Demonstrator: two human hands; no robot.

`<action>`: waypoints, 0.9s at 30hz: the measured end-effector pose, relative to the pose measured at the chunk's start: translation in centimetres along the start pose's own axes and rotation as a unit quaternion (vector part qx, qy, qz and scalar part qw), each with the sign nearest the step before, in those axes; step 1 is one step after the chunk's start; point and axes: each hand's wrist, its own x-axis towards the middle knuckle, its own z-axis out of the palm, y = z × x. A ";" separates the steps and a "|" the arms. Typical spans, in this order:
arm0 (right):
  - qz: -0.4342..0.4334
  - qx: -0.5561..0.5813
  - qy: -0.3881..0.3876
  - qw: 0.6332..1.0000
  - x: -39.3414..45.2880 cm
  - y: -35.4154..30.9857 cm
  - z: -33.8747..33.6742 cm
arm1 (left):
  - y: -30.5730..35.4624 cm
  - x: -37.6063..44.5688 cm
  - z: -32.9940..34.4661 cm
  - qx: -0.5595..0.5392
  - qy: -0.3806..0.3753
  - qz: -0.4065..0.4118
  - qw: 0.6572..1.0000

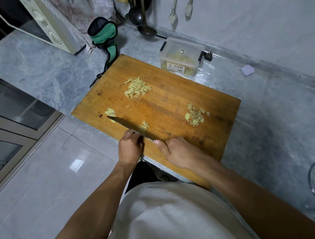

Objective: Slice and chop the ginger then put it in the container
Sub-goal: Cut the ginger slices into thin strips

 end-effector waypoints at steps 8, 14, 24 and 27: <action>-0.021 -0.021 -0.001 1.000 -0.2 -0.1 -0.1 | -0.4 -0.3 0.1 -0.022 0.006 -0.014 1.000; -0.015 -0.022 -0.001 1.000 -0.2 -0.5 -0.2 | -0.5 -0.2 0.0 -0.029 0.008 0.004 1.000; -0.007 -0.012 0.013 1.000 0.2 -0.1 -0.1 | -0.6 -2.1 0.1 0.028 -0.013 0.053 0.998; -0.013 0.000 0.007 1.000 0.0 0.0 -0.3 | -0.9 -1.0 -0.3 0.034 -0.031 0.061 0.997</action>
